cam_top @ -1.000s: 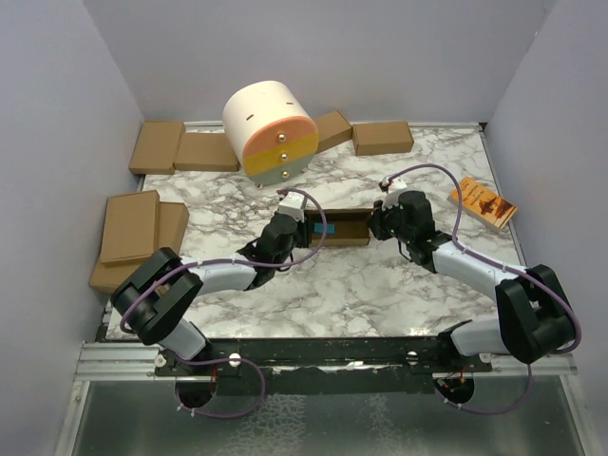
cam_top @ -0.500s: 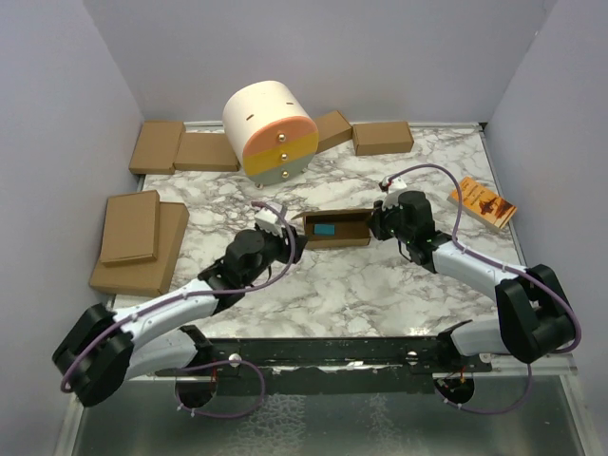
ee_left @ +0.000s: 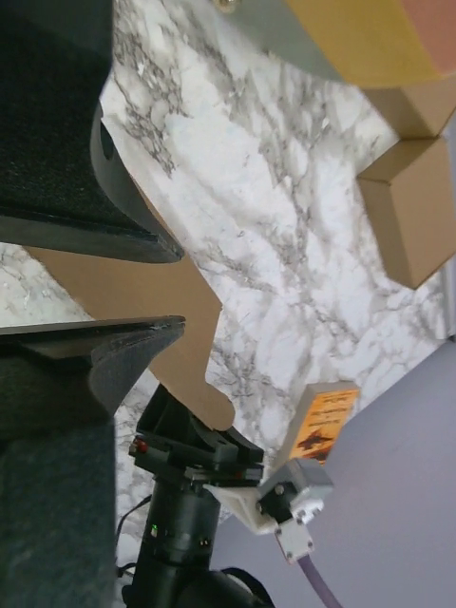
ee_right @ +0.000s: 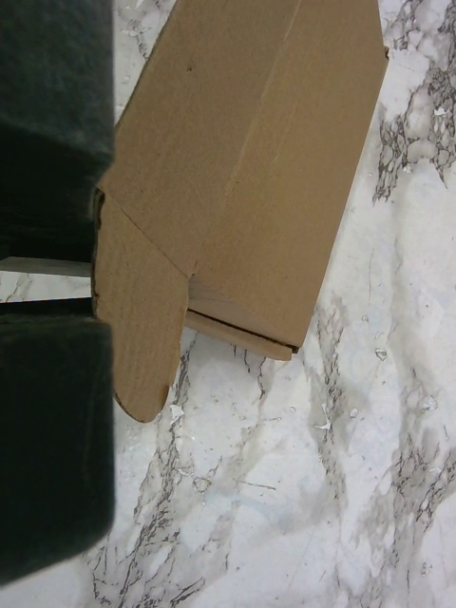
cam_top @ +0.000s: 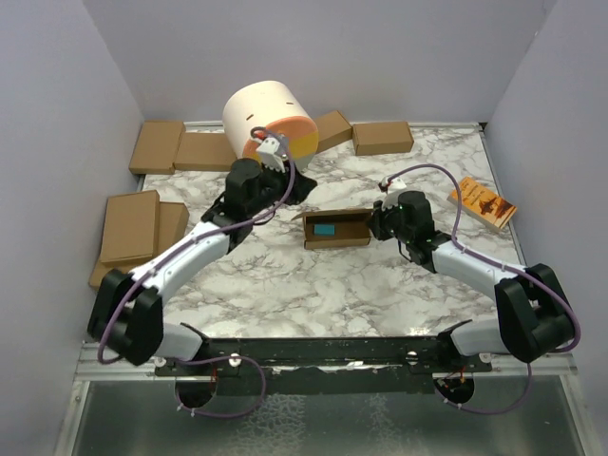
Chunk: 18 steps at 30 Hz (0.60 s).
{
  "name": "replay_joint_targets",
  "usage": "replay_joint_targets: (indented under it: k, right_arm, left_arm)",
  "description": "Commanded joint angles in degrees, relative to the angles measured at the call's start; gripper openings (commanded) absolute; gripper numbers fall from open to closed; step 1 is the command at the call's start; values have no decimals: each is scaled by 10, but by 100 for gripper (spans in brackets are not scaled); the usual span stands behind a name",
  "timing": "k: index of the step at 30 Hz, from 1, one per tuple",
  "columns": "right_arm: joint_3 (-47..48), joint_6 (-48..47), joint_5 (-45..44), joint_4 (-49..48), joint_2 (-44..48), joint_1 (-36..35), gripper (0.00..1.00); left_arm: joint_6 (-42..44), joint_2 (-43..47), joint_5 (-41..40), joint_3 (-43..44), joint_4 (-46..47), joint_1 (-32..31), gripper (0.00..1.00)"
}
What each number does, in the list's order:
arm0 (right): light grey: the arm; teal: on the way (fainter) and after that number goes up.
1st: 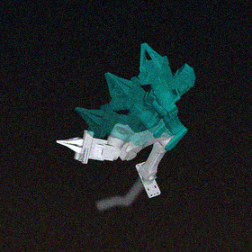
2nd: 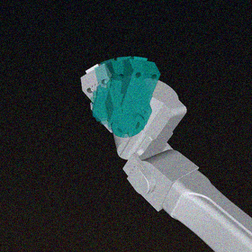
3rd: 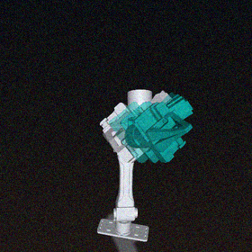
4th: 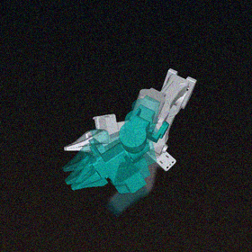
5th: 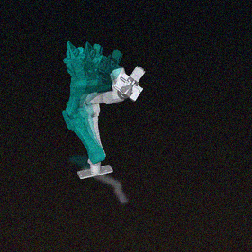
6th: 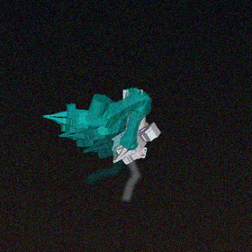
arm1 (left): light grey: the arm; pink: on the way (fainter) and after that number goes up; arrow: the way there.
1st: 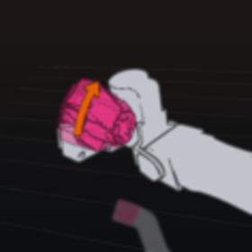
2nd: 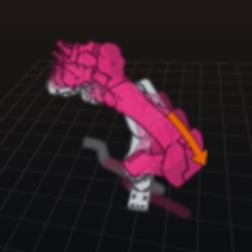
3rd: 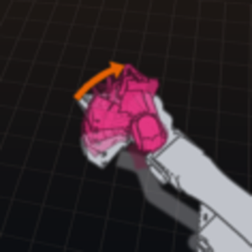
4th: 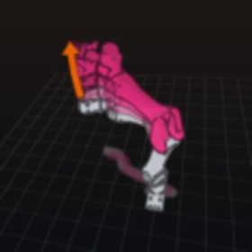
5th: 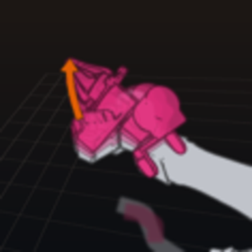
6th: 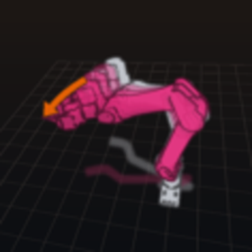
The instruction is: Fold the paper box
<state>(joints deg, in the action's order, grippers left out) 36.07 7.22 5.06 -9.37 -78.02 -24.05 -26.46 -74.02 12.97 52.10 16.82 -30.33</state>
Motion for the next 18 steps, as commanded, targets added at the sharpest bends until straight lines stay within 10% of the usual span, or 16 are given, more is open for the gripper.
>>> replay_joint_targets:
  k: [1, 18]
  right_arm:
    - [-8, -9, 5, 10, -1, -5, 11]
    - [-5, -45, -7, 77, 58, -5, 34]
  left_arm:
    - [8, -117, 122, 71, -50, 2, 31]
    - [49, -331, 241, 187, -147, 4, 28]
